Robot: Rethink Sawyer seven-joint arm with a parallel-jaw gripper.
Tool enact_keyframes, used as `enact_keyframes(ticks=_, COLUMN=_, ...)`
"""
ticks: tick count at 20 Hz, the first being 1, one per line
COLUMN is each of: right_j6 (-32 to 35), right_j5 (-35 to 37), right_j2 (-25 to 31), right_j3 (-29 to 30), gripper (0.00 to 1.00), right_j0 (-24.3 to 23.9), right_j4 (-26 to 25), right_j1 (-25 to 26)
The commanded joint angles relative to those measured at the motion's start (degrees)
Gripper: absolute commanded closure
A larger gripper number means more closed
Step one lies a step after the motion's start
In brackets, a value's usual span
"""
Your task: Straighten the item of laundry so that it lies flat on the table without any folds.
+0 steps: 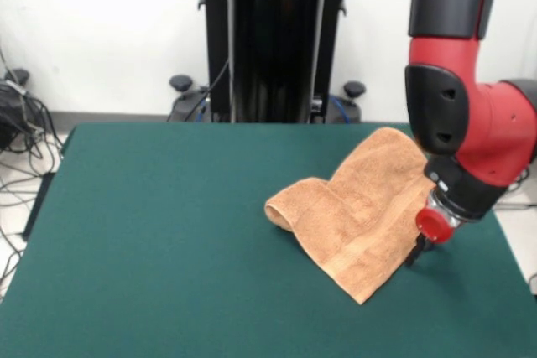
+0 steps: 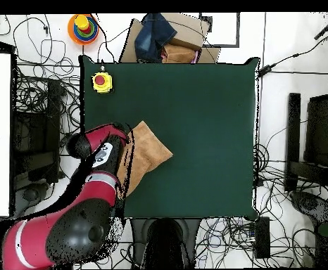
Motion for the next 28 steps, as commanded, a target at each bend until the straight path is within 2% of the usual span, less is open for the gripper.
enact_keyframes(ticks=1, right_j6=19.34, right_j5=-22.25, right_j2=9.09, right_j3=-10.11, gripper=0.0, right_j0=0.72, right_j4=6.72, right_j1=10.65)
enact_keyframes(ticks=5, right_j6=18.6, right_j5=-21.82, right_j2=10.26, right_j3=-9.33, gripper=0.0, right_j0=0.02, right_j4=6.03, right_j1=10.01)
enact_keyframes(ticks=7, right_j6=14.63, right_j5=-17.9, right_j2=13.83, right_j3=-5.47, gripper=0.0, right_j0=-2.36, right_j4=4.75, right_j1=6.89)
enact_keyframes(ticks=9, right_j6=13.03, right_j5=-12.74, right_j2=14.41, right_j3=0.92, gripper=0.0, right_j0=-3.18, right_j4=4.22, right_j1=1.39)
enact_keyframes(ticks=12, right_j6=14.59, right_j5=-5.54, right_j2=11.76, right_j3=10.91, gripper=0.0, right_j0=-1.41, right_j4=4.23, right_j1=-9.01)
enact_keyframes(ticks=16, right_j6=14.21, right_j5=1.25, right_j2=10.03, right_j3=17.29, gripper=0.0, right_j0=-0.06, right_j4=4.8, right_j1=-17.85)
enact_keyframes(ticks=19, right_j6=13.65, right_j5=1.13, right_j2=9.72, right_j3=17.51, gripper=0.0, right_j0=-0.06, right_j4=4.65, right_j1=-18.19)
enact_keyframes(ticks=28, right_j6=9.65, right_j5=-3.12, right_j2=9.45, right_j3=15.1, gripper=0.0, right_j0=-2.29, right_j4=0.97, right_j1=-13.71)
